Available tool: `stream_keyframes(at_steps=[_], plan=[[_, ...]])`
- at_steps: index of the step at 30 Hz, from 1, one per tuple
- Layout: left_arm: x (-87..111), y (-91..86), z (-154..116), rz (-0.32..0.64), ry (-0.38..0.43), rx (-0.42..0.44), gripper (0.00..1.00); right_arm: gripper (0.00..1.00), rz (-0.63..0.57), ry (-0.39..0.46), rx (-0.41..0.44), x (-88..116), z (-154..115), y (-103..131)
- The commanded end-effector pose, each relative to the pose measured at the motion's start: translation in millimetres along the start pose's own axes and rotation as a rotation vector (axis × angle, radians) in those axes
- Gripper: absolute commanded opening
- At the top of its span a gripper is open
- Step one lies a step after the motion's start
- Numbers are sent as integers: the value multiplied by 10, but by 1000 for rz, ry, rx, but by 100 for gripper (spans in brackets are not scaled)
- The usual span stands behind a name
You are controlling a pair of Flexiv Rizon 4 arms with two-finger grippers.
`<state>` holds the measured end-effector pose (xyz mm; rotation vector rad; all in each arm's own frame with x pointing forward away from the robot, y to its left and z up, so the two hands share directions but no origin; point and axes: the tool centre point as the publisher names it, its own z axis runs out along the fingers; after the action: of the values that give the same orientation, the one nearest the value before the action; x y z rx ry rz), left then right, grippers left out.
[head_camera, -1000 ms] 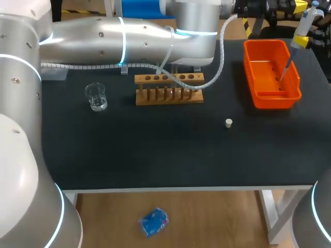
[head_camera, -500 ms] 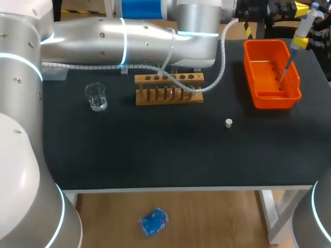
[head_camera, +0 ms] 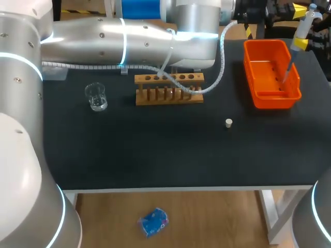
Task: Invert the test tube, pick up the pipette, mount the tip to pipette, aspirate from beaker and dispense into the tube, eject the tip, return the pipette, and cap with the stopper.
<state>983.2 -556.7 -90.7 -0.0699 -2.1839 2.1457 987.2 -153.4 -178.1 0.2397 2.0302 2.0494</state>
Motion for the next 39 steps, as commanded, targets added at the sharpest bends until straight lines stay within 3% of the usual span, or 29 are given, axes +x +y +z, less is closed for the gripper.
stream_keyframes(at_steps=[1,9,14,23,24,25,26,31,39], plan=[[2,113,31,-4,2,5,0,0,-1,7,3,-23,6,71],[-16,125,24,-4,1,5,0,0,-1,7,3,-23,6,71],[-41,-9,-30,29,-3,-3,0,0,-1,7,3,-23,6,71],[-103,-416,-163,115,-6,-26,0,0,-1,7,3,-23,6,71],[-104,-457,-191,122,-12,-31,6,0,-1,7,3,-23,6,71],[-104,-479,-213,124,-20,-34,49,0,-1,7,3,-23,6,71],[-103,-501,-238,124,-20,-34,100,0,-1,7,3,-23,6,71],[-43,-602,-492,124,-80,-107,100,0,-1,7,3,-23,6,71],[272,-600,-1025,40,-208,-241,100,0,-1,7,3,-23,6,71]])
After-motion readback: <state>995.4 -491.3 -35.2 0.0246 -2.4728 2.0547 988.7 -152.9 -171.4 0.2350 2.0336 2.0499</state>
